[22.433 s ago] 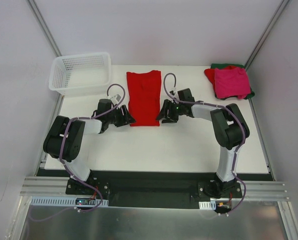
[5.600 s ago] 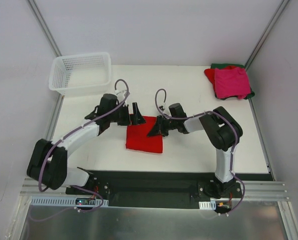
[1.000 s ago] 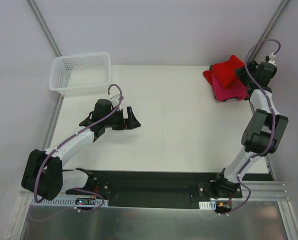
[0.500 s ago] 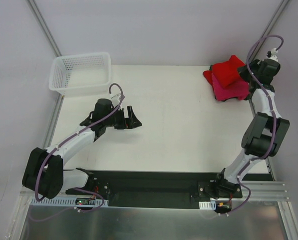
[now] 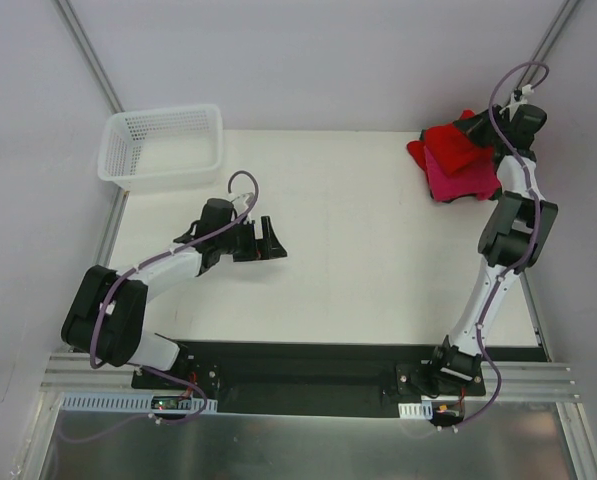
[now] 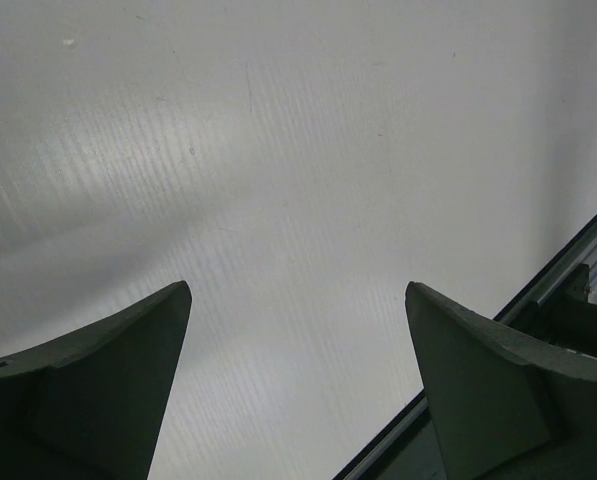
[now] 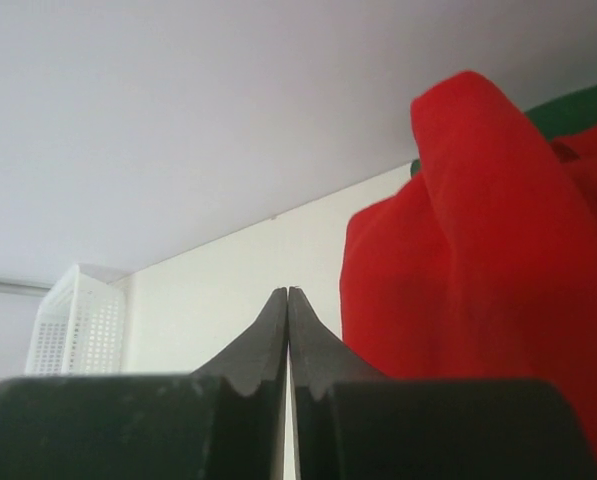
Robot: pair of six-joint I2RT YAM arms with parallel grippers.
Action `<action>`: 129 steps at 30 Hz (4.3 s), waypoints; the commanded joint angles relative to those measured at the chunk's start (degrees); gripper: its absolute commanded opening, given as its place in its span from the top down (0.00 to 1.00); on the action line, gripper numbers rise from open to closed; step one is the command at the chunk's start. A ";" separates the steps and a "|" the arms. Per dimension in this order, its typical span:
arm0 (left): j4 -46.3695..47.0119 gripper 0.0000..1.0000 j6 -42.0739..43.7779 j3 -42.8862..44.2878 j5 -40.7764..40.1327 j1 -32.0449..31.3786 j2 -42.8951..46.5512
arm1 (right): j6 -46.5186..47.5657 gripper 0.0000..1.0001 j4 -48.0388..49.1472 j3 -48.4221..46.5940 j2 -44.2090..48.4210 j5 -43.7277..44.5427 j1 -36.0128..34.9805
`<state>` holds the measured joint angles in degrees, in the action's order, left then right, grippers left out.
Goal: Fold and stack the t-shirts
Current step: Put the neatly folded tshirt into the corner of the board with the right arm
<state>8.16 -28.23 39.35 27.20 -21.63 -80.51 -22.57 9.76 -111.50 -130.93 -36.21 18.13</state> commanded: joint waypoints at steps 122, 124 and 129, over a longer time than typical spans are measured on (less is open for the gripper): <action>7.48 0.12 -1.30 2.31 4.44 0.45 -6.15 | 22.74 0.99 -4.93 -0.30 9.64 23.99 1.47; 7.48 0.12 -0.95 2.39 4.35 0.45 -5.28 | 21.08 0.99 -4.49 0.76 12.45 23.55 1.21; 6.95 0.12 -0.42 2.75 4.35 0.45 -4.31 | 20.11 0.98 -4.48 3.57 16.41 23.20 0.24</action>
<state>14.24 -29.45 41.63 30.02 -21.63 -87.72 -1.04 3.62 -108.86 -121.27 -11.86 19.44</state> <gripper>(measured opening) 0.879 0.017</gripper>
